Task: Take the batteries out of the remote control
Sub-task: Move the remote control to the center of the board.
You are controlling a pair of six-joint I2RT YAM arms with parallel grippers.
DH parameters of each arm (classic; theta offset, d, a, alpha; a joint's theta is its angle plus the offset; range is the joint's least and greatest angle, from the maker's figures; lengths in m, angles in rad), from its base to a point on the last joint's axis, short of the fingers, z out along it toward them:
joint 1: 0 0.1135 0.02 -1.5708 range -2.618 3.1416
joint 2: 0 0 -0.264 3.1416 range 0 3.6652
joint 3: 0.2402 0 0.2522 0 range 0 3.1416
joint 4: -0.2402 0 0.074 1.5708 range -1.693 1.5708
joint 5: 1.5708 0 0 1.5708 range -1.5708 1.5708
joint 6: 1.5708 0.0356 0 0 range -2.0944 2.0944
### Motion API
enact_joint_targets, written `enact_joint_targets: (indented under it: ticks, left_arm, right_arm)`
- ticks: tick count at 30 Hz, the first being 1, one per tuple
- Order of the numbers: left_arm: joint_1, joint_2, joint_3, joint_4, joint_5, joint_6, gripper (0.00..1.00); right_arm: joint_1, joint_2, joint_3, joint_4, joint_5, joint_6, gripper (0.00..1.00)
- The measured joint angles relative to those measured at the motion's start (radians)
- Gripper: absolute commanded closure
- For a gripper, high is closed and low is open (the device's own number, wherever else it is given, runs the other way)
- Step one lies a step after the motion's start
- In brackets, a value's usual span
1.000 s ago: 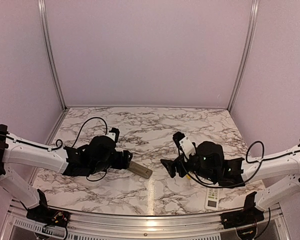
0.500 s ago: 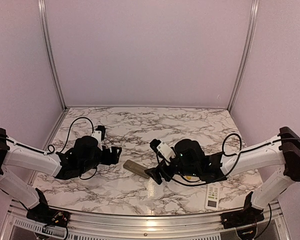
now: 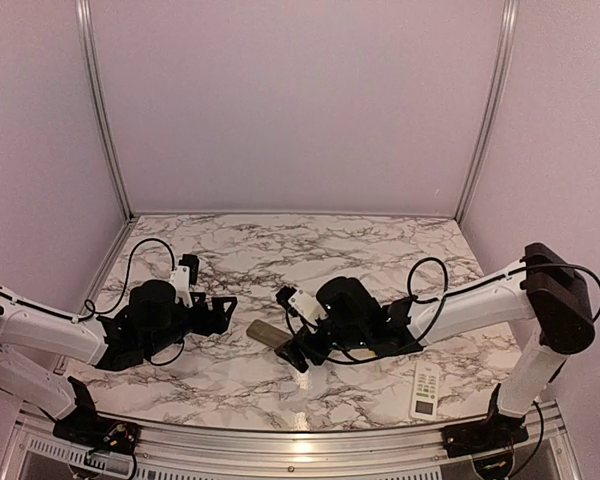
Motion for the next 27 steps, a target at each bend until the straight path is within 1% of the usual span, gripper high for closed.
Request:
enact_joint_targets:
  ticks: [5, 12, 17, 27]
  left_arm:
    - [0.0, -0.017, -0.019, 0.008, 0.0, 0.008, 0.09]
    - [0.0, -0.011, -0.022, 0.039, 0.002, 0.035, 0.09]
    - [0.0, 0.002, -0.022, 0.055, 0.006, 0.052, 0.09]
    - [0.0, 0.017, -0.022, 0.083, 0.021, 0.065, 0.09]
  right_arm:
    - [-0.016, 0.076, 0.067, -0.026, -0.005, -0.024, 0.01]
    - [-0.09, 0.17, 0.145, -0.039, -0.082, -0.069, 0.01]
    - [-0.11, 0.237, 0.18, -0.053, -0.126, -0.105, 0.01]
    - [-0.124, 0.294, 0.206, -0.055, -0.195, -0.142, 0.1]
